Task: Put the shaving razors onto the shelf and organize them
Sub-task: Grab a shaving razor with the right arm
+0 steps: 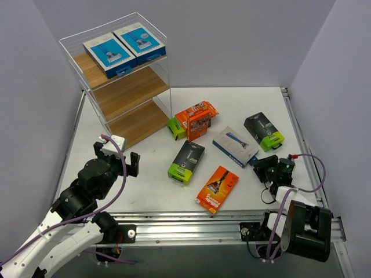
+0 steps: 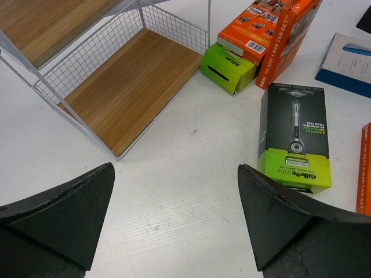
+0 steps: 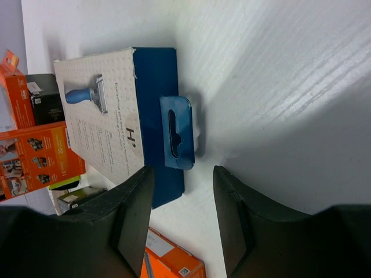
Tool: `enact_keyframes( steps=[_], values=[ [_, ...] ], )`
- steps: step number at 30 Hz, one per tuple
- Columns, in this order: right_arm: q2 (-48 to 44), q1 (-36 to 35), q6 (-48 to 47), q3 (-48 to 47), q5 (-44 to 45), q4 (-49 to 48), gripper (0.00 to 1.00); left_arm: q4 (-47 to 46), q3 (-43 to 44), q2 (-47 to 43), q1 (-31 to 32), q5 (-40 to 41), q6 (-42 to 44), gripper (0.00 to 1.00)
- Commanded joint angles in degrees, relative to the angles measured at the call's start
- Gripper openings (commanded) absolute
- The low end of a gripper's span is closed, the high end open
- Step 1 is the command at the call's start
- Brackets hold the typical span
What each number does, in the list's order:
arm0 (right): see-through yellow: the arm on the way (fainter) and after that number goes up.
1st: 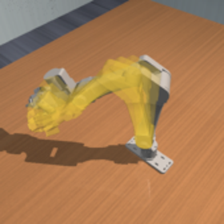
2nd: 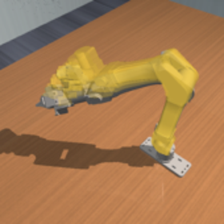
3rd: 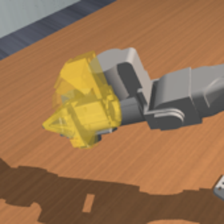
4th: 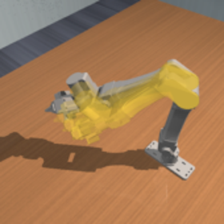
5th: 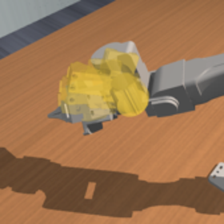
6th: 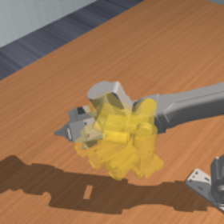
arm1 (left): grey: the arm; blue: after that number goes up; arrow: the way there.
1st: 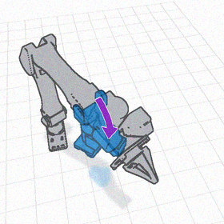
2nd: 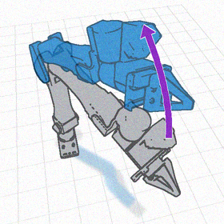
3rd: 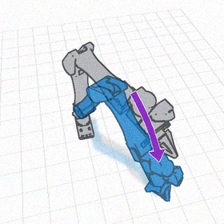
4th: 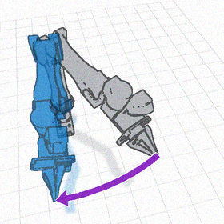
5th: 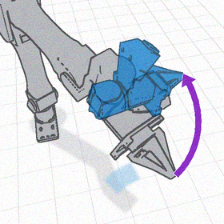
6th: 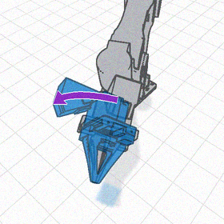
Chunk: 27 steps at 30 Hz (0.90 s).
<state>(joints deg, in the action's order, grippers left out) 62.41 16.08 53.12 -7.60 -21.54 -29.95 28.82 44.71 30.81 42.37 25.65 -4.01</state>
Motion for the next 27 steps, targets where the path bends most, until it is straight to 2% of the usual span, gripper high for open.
enact_keyframes(
  steps=[1,14,27],
  values=[
    [2.71,0.53,0.05,1.27,2.20,-0.19,0.41,-3.33,0.29,-0.04,-0.18,-0.69,-0.38,0.96],
    [5.70,0.71,3.30,1.44,4.31,-1.25,0.34,-3.33,0.38,0.39,-0.09,-0.95,-0.38,0.96],
    [7.63,0.71,4.62,1.09,4.93,-2.65,0.32,-3.42,0.47,0.57,-0.09,-1.39,-0.38,0.96]
  ],
)
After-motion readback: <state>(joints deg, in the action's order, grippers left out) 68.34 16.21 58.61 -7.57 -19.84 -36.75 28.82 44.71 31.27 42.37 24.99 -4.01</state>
